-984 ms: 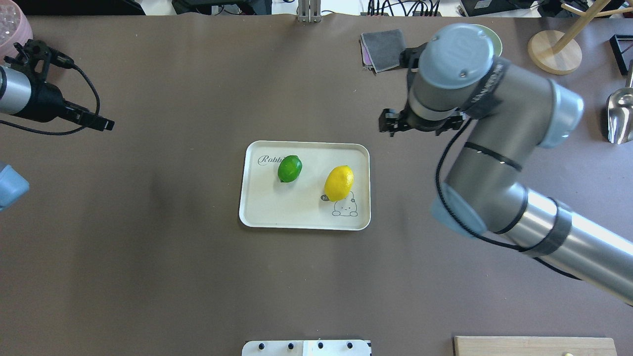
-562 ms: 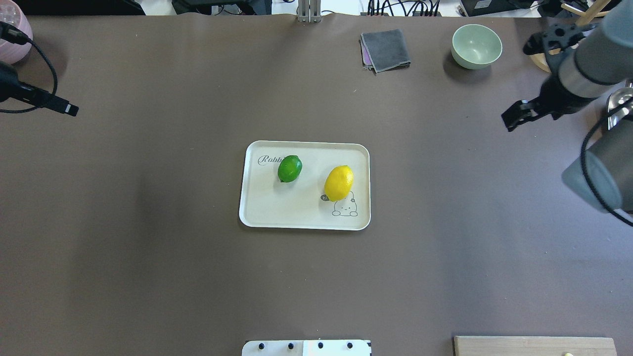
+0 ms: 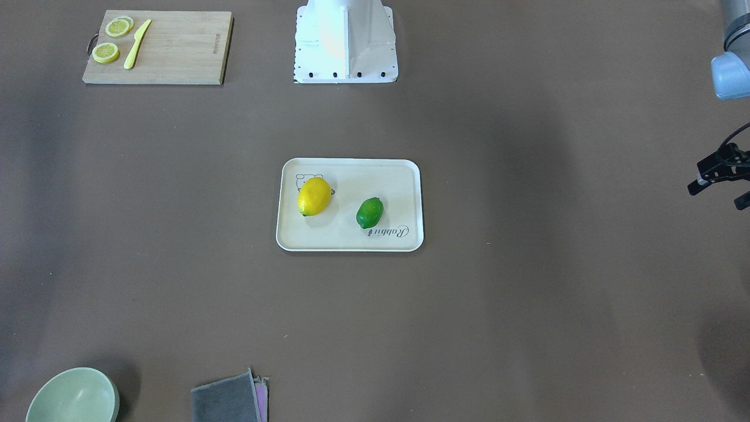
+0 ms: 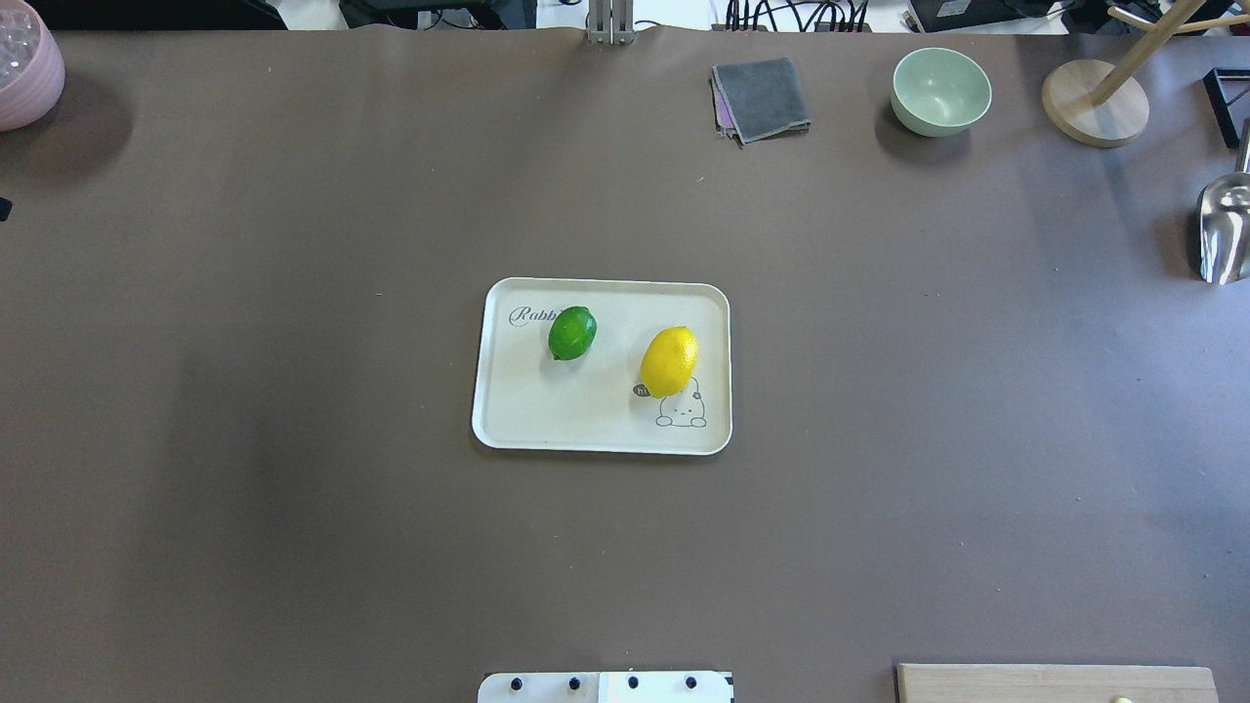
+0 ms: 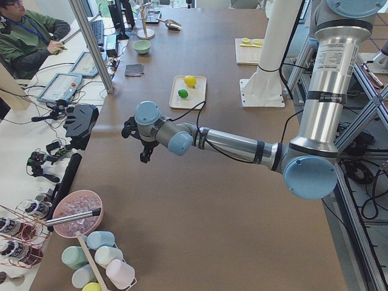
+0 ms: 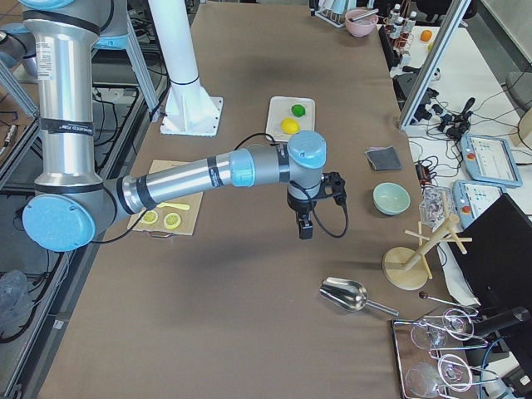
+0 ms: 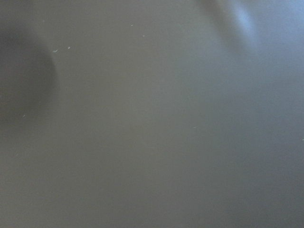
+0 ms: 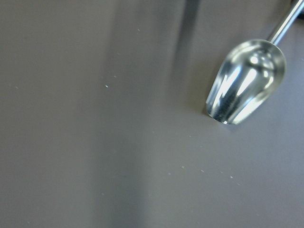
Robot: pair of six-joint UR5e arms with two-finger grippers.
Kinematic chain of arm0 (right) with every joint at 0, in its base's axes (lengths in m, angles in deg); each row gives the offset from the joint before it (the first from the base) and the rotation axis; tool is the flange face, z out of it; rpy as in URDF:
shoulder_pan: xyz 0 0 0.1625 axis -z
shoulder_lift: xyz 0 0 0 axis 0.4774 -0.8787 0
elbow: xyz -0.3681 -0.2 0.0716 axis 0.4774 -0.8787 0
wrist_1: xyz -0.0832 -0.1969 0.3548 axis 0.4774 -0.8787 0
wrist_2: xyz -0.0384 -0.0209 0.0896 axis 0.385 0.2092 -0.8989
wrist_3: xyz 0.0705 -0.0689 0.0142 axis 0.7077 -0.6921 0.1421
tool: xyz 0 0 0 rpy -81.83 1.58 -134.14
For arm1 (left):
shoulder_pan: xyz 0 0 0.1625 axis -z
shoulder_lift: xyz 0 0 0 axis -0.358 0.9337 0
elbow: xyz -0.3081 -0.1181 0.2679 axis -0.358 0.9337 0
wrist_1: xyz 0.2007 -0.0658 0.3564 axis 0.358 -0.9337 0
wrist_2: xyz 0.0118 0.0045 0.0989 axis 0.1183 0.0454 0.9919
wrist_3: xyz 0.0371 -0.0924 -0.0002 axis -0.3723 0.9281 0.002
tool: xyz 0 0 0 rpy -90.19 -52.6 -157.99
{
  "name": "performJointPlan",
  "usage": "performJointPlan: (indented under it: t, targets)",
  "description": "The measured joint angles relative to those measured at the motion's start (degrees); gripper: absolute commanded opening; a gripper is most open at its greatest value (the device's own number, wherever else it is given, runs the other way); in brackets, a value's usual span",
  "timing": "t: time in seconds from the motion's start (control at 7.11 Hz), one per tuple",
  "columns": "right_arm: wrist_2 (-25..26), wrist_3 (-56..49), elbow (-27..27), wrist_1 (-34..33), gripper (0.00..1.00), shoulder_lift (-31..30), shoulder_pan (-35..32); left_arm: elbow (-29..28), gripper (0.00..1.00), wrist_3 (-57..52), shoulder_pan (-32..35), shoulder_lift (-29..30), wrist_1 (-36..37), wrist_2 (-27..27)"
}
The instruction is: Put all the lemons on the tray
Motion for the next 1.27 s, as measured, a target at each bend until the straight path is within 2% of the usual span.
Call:
performJointPlan:
  t: [0.14, 0.42, 0.56, 0.84, 0.98, 1.27]
  targets:
    - [0.8, -4.3, -1.5, 0.2, 1.0, -2.8, -2.8, -0.9, 0.98, -0.1, 0.6, -1.3, 0.2, 0.3]
    - [4.4, -6.1, -2.6, 0.3, 1.0, -7.2, -4.6, -2.9, 0.98, -2.9, 1.8, -2.0, 1.7, 2.3]
    - [5.1, -6.1, -3.4, 0.3, 1.0, -8.2, -4.8, -3.3, 0.98, -8.3, 3.8, -2.0, 5.6, 3.2]
    - [5.1, -6.0, -4.8, 0.3, 1.0, -8.6, -4.9, -2.7, 0.98, -24.2, 10.7, -1.8, 18.8, 4.0]
    - [5.0, -6.0, -5.0, 0.3, 1.0, -8.6, -4.9, -2.1, 0.98, -29.1, 13.7, -2.5, 22.5, 4.3]
    - [3.9, -6.1, -5.0, 0.3, 1.0, -8.7, -4.9, 2.8, 0.98, -31.6, 16.7, -6.0, 26.5, 4.5]
